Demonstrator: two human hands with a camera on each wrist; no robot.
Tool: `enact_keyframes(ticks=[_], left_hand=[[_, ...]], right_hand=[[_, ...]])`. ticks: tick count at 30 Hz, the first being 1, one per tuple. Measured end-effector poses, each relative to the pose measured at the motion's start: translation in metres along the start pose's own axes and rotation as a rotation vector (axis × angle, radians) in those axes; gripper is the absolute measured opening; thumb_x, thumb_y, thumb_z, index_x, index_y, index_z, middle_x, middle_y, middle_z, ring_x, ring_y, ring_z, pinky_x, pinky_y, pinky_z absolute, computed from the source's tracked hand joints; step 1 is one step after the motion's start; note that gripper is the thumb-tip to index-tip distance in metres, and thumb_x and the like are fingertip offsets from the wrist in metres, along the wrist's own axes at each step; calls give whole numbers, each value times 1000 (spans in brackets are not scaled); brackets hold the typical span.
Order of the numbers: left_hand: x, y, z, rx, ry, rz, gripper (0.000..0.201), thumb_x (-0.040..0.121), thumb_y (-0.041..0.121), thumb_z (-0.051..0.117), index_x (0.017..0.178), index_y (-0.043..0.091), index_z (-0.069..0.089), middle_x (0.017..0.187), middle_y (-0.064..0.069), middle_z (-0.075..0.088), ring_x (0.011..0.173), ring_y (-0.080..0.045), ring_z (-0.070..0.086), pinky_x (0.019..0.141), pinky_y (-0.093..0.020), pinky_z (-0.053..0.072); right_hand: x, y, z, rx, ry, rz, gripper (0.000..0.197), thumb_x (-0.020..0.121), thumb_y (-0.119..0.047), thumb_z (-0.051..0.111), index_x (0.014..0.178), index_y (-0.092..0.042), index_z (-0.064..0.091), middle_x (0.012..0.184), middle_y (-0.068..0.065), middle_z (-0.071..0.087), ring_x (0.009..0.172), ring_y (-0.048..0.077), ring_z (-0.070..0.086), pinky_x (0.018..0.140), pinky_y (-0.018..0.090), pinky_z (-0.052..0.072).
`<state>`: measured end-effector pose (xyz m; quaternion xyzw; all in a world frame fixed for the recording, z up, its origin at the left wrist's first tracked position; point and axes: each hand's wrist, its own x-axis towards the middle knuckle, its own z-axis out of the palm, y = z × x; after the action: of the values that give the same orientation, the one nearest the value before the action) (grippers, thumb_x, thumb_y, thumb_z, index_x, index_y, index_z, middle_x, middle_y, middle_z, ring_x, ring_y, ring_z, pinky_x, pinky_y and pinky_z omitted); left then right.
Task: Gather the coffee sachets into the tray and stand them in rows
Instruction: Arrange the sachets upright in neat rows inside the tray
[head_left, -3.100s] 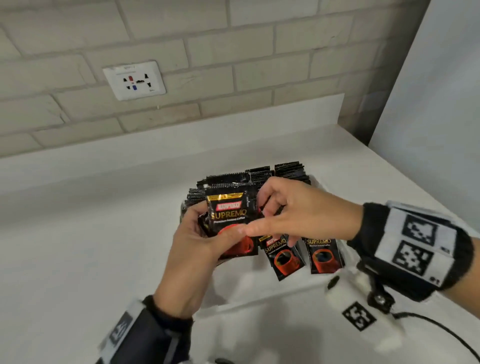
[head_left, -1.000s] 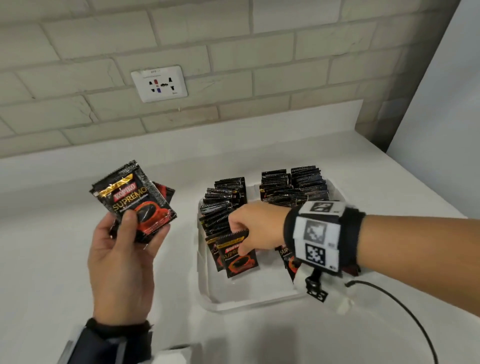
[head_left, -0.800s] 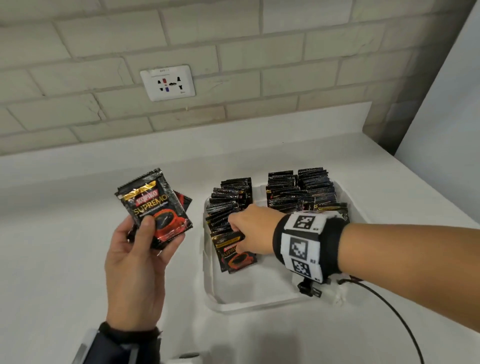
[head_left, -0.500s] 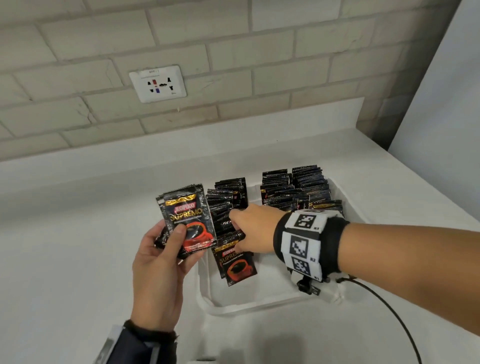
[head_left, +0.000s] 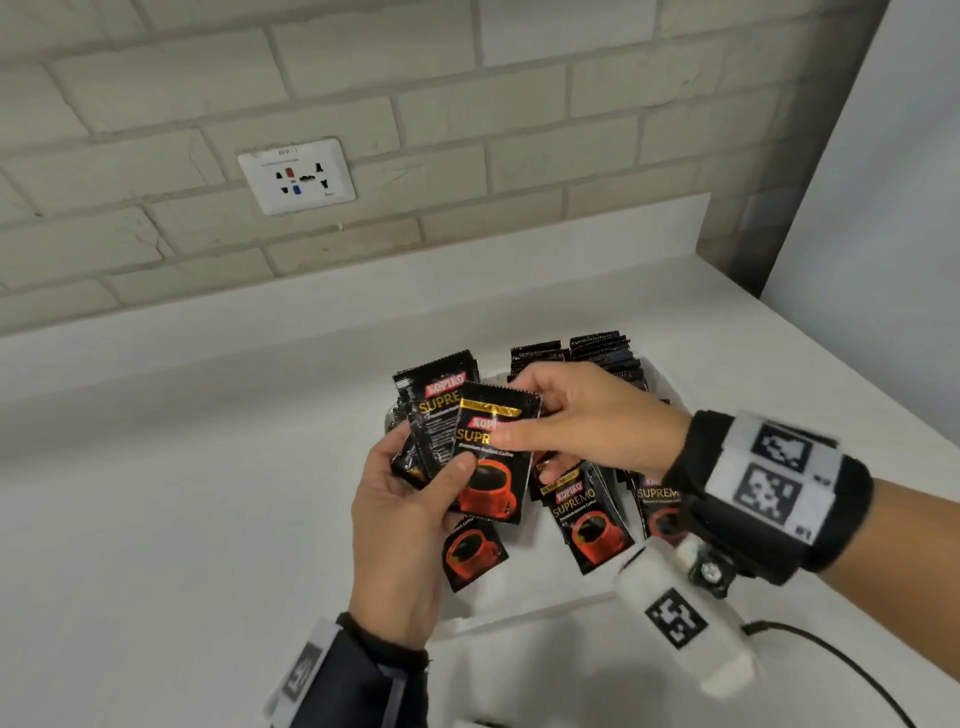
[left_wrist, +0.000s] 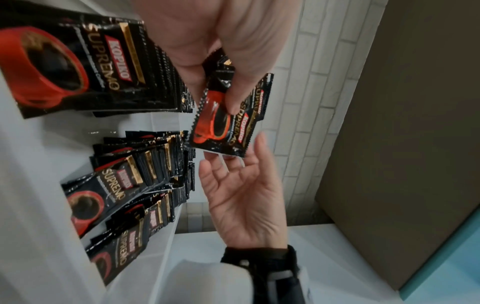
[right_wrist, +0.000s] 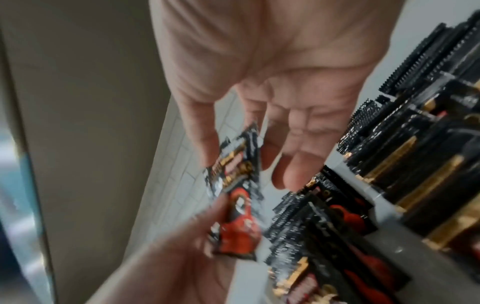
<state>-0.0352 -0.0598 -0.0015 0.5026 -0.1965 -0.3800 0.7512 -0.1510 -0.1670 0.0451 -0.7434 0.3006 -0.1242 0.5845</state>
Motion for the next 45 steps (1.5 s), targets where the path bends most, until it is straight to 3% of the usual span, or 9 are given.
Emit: enact_keyframes(ticks=[3,8,12,17,26,31,34,41,45], left_hand=[[-3,3,2,-74,-22,-27,37,70,10,60,106,13,57,86,-5,73,71,-16,70,54,-24,57],[1,7,-9,-74,60,-29,26,77,-3,59,97,14,58,88,-6,71,70,-16,71,52,-21,57],[-4,3,-3,24,31,-13,34,75,-9,62,96,17,58,74,0,72,63,-13,69,48,-20,55],[-11,-2,7,147,-18,9,35,72,-7,67,90,22,60,67,6,71,62,-8,67,50,-18,53],[-5,3,3,-82,-53,-237,11,85,10,55,96,9,58,77,-8,72,66,-15,69,60,-34,60],[1,7,6,89,-114,-219,7,84,12,58,92,11,56,69,-2,69,57,-13,67,49,-30,57],[3,13,10,169,-172,-219,15,83,14,59,98,16,57,78,-4,70,60,-14,67,43,-27,55],[-3,25,23,211,-349,-236,39,71,27,61,108,17,56,77,0,72,63,-15,69,47,-26,54],[-5,21,23,228,-332,-174,55,56,9,69,107,20,54,79,-3,73,64,-19,70,47,-23,54]], right_hand=[[-5,8,-2,1,82,-19,13,83,-14,64,86,-24,56,90,-1,65,75,9,66,62,23,57],[-15,12,-21,479,250,-30,26,77,-2,62,101,-11,58,88,5,70,73,12,70,61,22,56],[-22,7,-15,351,111,-54,35,64,-17,67,98,-18,63,91,3,72,77,12,69,69,22,56],[-21,6,-7,94,241,-136,11,81,-14,65,86,-23,66,85,-2,71,71,5,67,69,20,54],[-36,19,-44,459,514,-240,20,65,-26,65,85,-23,68,79,-2,73,69,13,69,63,26,54],[-55,15,-38,-268,532,-775,12,80,-24,63,89,-31,68,82,-6,63,74,7,60,70,14,48],[-55,24,-37,-908,433,-1042,16,94,-16,45,100,-21,59,91,5,65,73,20,58,63,28,50],[-53,33,-36,-1230,346,-1028,15,92,-13,45,102,-20,53,102,-1,69,77,19,49,55,28,44],[-51,37,-31,-1213,329,-1001,20,89,-12,48,102,-19,62,102,3,68,76,18,48,56,29,43]])
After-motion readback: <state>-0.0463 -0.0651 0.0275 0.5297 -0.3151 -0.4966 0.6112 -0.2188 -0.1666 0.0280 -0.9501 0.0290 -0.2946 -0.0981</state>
